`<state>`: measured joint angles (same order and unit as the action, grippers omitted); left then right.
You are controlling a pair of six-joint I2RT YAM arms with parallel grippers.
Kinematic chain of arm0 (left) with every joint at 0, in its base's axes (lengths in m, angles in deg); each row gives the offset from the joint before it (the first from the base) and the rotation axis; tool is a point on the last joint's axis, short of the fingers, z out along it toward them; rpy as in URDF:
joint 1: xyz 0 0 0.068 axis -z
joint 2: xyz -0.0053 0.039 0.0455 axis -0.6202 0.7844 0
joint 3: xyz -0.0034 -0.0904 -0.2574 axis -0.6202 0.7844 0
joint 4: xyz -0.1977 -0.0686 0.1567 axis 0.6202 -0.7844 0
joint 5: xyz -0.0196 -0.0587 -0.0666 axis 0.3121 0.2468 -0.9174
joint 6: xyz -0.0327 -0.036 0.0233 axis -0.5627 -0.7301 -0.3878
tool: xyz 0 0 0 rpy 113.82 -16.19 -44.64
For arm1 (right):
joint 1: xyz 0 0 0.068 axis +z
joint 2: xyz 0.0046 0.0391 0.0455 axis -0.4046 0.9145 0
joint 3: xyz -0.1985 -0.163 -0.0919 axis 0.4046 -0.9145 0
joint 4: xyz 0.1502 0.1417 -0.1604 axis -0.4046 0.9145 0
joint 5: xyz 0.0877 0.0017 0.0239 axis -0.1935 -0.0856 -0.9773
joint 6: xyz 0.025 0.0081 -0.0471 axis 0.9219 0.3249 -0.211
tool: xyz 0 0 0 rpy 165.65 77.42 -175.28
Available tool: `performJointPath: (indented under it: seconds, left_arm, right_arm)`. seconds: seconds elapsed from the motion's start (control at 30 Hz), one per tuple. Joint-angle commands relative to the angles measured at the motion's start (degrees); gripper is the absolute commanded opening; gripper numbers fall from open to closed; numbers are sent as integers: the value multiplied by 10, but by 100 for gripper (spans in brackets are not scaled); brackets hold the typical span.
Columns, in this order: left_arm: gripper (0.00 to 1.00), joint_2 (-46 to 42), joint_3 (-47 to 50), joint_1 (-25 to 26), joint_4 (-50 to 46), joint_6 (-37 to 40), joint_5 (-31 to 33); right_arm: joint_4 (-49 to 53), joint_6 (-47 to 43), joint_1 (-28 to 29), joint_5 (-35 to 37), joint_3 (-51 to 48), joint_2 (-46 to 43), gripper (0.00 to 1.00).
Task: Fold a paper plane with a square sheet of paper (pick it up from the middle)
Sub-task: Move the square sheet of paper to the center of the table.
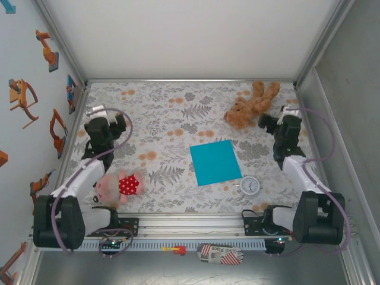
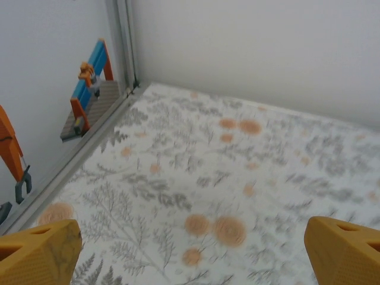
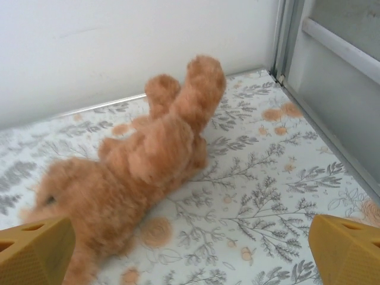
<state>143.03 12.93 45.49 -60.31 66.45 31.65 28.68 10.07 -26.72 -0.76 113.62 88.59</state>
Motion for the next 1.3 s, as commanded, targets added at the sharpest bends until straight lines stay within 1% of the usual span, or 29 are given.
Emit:
performJointPath:
  seconds: [0.0,0.07,0.13,0.23,0.3,0.37,0.47,0.53,0.63,0.73,0.93,1.07,1.27]
  left_arm:
    - [96,-17,-64,3,-228,-125,-45]
    - [96,-13,-99,4,-291,-171,-92]
    - [96,-10,-115,4,-319,-206,-166]
    - [96,-8,-103,10,-298,-251,-253]
    - [96,-1,-89,17,-275,-278,-292]
    - [96,13,-82,26,-260,-299,-317]
    - [96,36,-78,43,-244,-311,-329]
    - [96,55,-77,57,-234,-315,-333]
    - [96,83,-81,73,-222,-318,-342]
    - [96,104,-84,83,-213,-321,-347]
    - [96,127,-85,87,-205,-325,-346]
    - [96,138,-88,87,-203,-325,-347]
    - [96,149,-92,87,-213,-327,-340]
  right_arm:
    - [216,96,1,-32,63,-4,99]
    - [259,126,5,-93,88,3,99]
    - [300,140,24,-146,107,13,98]
    - [361,143,82,-152,127,31,95]
    - [375,152,136,-144,124,43,94]
    - [375,173,190,-139,118,63,93]
    - [348,213,255,-145,105,101,91]
    - [334,230,300,-136,109,136,90]
    - [326,249,351,-126,127,190,88]
    - [309,273,383,-125,138,235,87]
    - [284,302,414,-133,157,290,87]
    - [266,324,423,-133,174,329,87]
    - [230,396,426,-130,222,405,86]
